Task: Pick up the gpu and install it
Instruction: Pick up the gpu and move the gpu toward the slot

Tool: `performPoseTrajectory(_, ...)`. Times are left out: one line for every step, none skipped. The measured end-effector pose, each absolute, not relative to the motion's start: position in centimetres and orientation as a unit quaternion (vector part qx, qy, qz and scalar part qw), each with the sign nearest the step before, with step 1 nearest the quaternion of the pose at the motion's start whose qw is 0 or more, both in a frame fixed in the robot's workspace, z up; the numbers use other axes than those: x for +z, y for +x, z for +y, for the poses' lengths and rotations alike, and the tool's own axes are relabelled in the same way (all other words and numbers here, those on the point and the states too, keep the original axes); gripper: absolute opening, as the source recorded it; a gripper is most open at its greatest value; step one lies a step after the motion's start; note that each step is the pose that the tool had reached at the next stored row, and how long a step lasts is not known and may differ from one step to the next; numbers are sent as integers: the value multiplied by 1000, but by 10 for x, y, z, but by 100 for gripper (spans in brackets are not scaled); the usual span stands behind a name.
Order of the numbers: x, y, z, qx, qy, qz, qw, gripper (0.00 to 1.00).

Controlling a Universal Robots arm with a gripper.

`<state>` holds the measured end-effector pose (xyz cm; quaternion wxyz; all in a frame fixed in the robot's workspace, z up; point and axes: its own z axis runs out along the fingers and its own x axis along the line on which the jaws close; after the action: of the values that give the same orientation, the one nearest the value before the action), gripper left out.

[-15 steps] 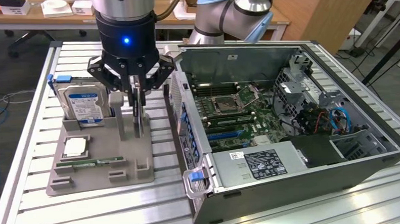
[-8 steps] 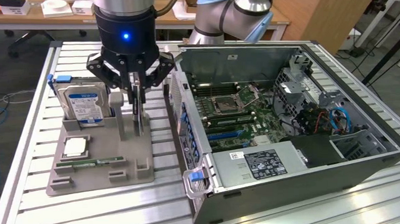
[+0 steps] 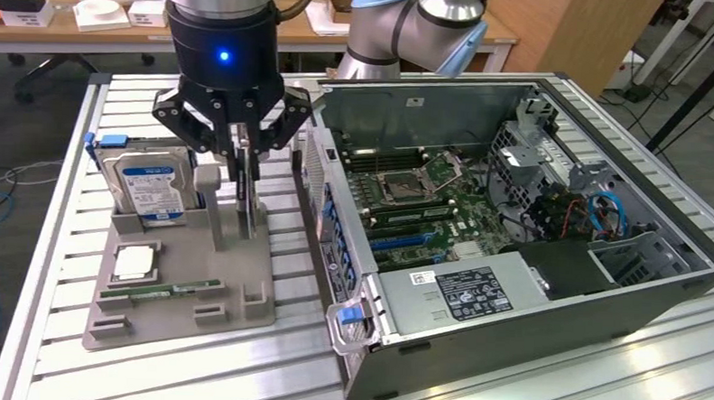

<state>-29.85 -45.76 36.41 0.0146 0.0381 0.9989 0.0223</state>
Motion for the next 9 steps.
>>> performPoseTrajectory(365, -298, -458, 22, 38, 999, 15, 26)
performPoseTrajectory(366, -298, -458, 22, 38, 999, 15, 26)
performPoseTrajectory(366, -298, -458, 22, 38, 999, 15, 26)
performPoseTrajectory(367, -298, -458, 22, 38, 999, 15, 26)
performPoseTrajectory(368, -298, -458, 22, 38, 999, 15, 26)
performPoseTrajectory(369, -298, -458, 22, 38, 999, 15, 26)
performPoseTrajectory(369, -298, -458, 22, 38, 999, 15, 26)
performPoseTrajectory(370, -298, -458, 22, 38, 999, 15, 26)
performPoseTrajectory(371, -298, -458, 22, 38, 999, 15, 26)
